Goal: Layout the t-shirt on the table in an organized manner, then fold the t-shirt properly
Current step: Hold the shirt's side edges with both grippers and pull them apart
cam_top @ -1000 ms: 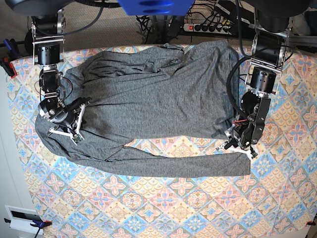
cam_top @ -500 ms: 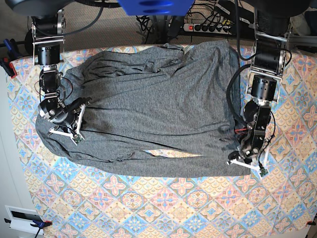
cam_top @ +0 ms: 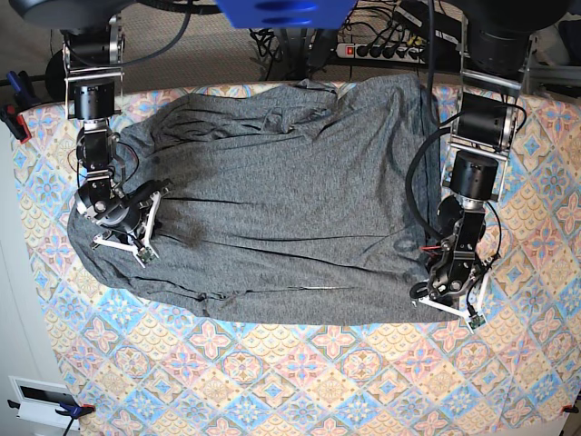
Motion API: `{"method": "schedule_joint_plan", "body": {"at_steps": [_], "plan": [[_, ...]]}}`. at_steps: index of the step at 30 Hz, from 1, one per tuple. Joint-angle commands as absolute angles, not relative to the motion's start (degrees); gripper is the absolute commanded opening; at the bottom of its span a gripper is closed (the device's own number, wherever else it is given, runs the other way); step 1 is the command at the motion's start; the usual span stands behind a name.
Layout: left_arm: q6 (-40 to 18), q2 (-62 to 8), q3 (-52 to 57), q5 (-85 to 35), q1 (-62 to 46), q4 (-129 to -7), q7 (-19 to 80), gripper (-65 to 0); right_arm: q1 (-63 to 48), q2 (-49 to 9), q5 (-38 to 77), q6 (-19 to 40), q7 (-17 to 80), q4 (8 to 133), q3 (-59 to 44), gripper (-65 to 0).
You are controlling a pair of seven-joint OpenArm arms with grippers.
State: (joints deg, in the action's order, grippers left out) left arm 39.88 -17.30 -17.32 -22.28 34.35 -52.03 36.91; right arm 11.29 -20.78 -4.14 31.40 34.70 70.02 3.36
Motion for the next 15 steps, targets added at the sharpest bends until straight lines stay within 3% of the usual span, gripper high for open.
{"method": "schedule_joint_plan", "body": {"at_steps": [1, 4, 7, 11, 15], "plan": [[40.0, -17.5, -16.7, -21.4, 35.9, -52.7, 36.9, -29.4, 11.3, -20.5, -3.1, 33.6, 35.8, 69.9, 3.4, -65.0], [40.0, -17.4, -16.7, -22.0, 35.6, -52.6, 41.6, -14.1, 11.3, -20.5, -3.1, 33.5, 35.8, 69.9, 3.2, -65.0], [40.0, -17.5, -16.3, -22.1, 34.9, -56.9, 44.1, -11.0, 11.6, -20.5, -3.1, 33.5, 36.1, 70.2, 3.0, -62.1], [40.0, -19.1, -15.1, -22.1, 28.0, -75.8, 49.3, -16.2, 11.6, -20.5, -3.1, 33.5, 36.2, 73.8, -2.7, -53.4], [40.0, -18.9, -10.9, -22.1, 21.6, -94.2, 57.5, -31.1, 11.5, -20.5, -3.1, 33.5, 36.4, 79.5, -6.8, -48.2]]}}
